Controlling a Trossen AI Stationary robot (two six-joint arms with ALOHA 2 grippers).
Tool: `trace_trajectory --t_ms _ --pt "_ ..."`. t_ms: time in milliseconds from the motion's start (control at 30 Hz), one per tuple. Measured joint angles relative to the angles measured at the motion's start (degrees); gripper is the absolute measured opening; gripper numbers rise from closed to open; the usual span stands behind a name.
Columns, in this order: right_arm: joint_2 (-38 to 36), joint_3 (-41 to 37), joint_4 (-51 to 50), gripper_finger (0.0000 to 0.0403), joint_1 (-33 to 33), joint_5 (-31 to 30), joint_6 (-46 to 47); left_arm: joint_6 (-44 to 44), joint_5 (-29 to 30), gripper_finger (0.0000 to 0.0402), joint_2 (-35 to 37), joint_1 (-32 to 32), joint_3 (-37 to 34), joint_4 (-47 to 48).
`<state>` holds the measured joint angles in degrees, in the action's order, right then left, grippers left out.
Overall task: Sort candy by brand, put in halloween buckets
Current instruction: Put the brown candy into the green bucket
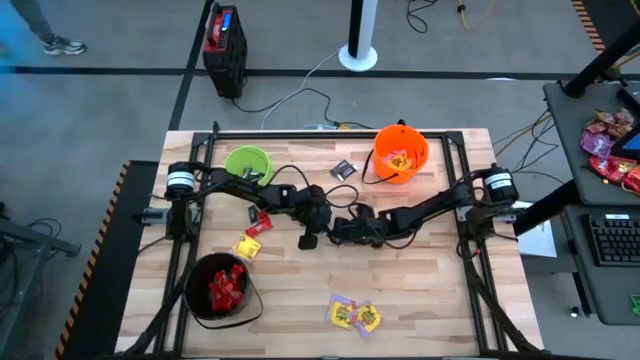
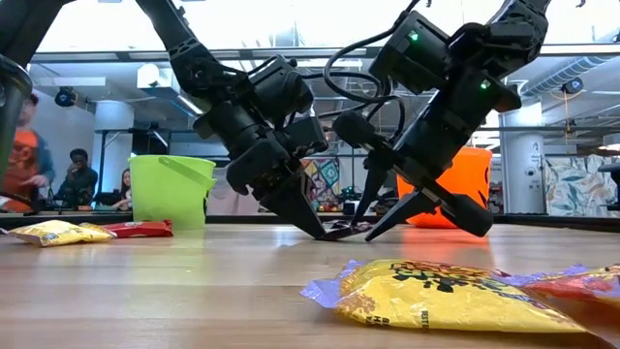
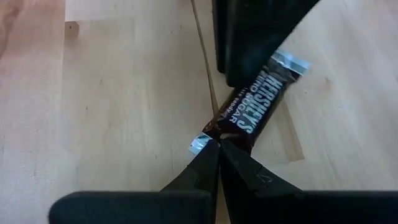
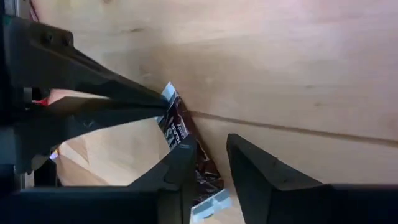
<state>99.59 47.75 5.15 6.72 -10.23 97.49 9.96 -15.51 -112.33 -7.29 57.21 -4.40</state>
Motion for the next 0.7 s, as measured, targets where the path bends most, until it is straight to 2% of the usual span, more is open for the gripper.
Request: trace_trajectory --t_ms 267,433,567,700 --pt "-0.4 -0.1 -0.3 0.0153 0.0 1.9 -1.0 -0.6 0.1 0.0 0.0 0.0 0.0 0.0" --pt "-2.8 -0.1 -5.3 0.0195 0.0 3.5 -1.5 -1.5 0.1 0.0 0.0 0.0 -0.5 -0.2" --pt "-5.7 -0.3 -10.4 0.0216 0.3 3.7 -1.5 -1.5 0.1 0.0 0.1 0.0 -1.0 -0.5" --pt "-6.8 -0.4 -9.0 0.0227 2.0 3.3 -0.5 -1.5 0.0 0.0 0.1 0.0 -1.4 -0.3"
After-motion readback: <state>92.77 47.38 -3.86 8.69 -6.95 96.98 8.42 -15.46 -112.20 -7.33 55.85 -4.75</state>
